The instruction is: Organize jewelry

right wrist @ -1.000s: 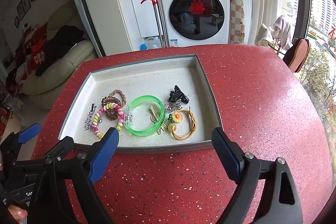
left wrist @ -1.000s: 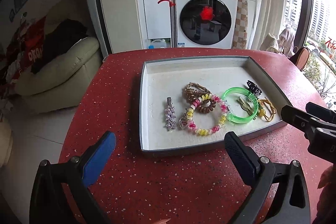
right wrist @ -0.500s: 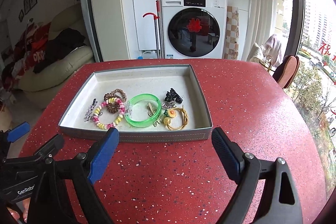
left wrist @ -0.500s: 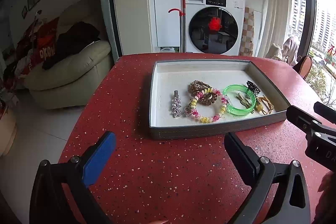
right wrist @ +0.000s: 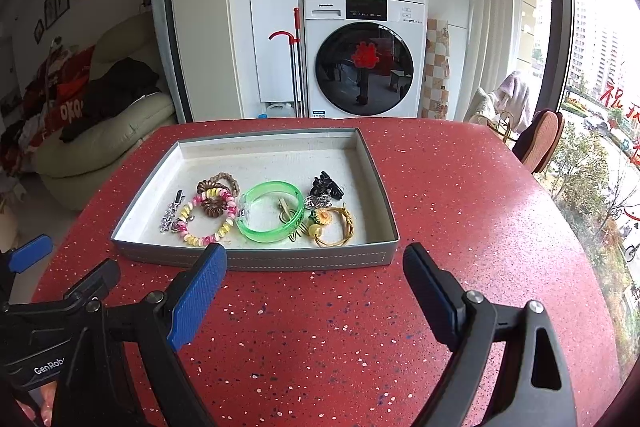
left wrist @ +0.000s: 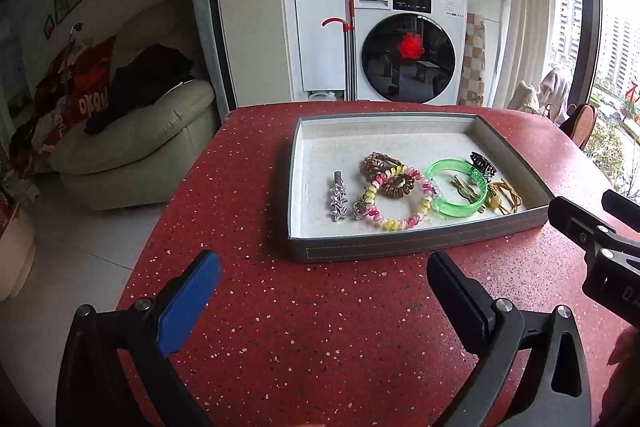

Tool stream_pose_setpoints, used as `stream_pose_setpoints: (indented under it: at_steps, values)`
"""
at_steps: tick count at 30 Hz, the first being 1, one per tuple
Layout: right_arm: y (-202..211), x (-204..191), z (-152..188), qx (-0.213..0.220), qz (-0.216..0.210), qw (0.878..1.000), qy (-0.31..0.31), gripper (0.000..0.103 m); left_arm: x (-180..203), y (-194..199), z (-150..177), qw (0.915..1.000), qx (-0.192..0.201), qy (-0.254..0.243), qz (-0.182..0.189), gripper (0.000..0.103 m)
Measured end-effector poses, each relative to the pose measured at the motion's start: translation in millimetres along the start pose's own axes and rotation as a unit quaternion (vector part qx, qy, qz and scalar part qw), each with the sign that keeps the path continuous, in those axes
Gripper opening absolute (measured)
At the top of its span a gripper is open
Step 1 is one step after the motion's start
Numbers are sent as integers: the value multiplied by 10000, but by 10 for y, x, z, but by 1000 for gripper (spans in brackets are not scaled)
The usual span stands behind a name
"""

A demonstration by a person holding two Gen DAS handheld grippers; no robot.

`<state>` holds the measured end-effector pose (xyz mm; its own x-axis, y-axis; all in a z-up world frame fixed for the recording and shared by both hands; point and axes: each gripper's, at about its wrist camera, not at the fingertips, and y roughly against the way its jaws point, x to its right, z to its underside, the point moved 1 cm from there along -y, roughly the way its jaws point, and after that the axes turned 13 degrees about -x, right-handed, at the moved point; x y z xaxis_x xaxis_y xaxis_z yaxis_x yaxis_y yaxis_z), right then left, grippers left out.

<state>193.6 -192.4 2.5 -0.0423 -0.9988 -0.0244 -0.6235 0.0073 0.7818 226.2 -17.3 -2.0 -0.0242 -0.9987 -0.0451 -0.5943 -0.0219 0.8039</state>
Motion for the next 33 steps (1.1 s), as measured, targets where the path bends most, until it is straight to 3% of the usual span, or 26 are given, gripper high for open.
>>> stream_pose_setpoints:
  at_steps: [33]
  values:
    - [38, -37, -18, 14, 1, 10000, 13, 92, 0, 4, -7, 10000, -25, 5, 4, 103]
